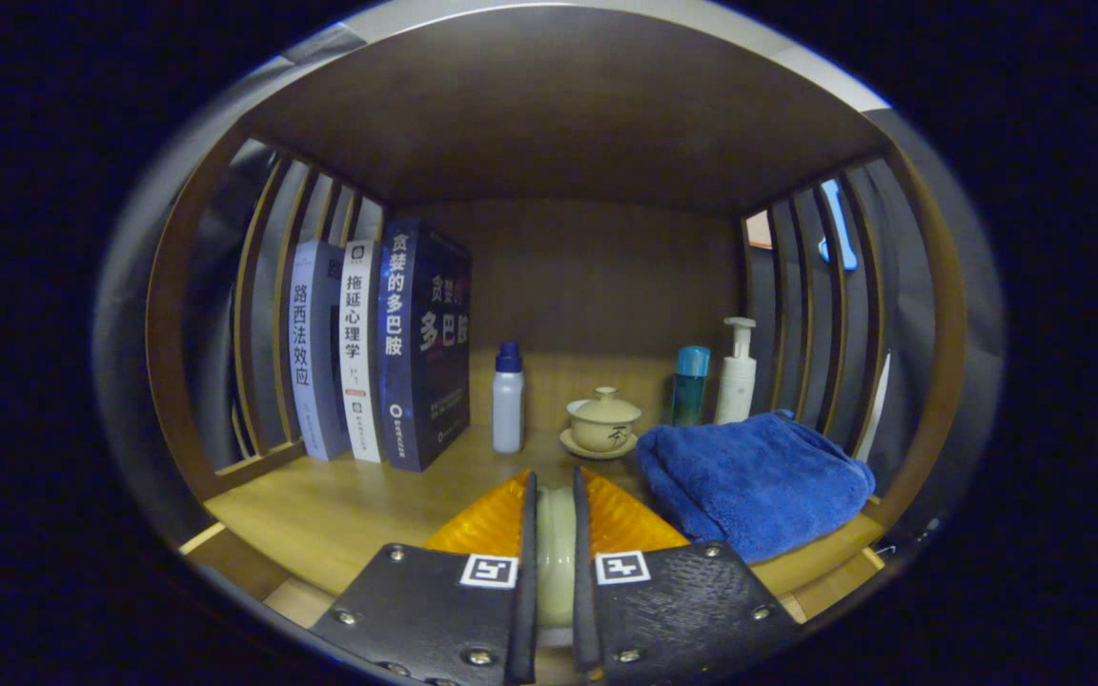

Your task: Pull open the drawer, take out the items inside it, and place them on the countertop above the cabinet.

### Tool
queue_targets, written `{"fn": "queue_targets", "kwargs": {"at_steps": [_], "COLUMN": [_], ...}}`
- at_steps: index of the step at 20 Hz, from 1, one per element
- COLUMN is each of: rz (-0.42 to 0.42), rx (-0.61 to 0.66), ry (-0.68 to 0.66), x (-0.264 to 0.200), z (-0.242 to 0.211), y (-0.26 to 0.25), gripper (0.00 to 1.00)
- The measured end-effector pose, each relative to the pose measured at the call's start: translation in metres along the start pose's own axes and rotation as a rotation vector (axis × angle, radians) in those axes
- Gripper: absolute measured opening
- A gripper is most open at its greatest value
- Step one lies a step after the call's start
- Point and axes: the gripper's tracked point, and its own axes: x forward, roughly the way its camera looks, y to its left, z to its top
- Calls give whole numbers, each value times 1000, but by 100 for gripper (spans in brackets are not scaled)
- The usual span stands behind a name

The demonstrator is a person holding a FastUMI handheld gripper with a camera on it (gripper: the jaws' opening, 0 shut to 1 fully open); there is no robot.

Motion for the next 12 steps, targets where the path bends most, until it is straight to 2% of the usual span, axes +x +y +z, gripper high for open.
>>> {"fn": "queue_targets", "kwargs": {"at_steps": [6,7,8,10,12], "rz": [-22,-25,-33,-40,-43], "rx": [25,25,19,12,9], "ry": [-31,-50,-66,-93,-97], "x": [-4,-6,-8,-11,-13], "z": [6,11,14,21,22], "y": [-8,-8,-10,-11,-11], "gripper": [22,28,37,41,51]}}
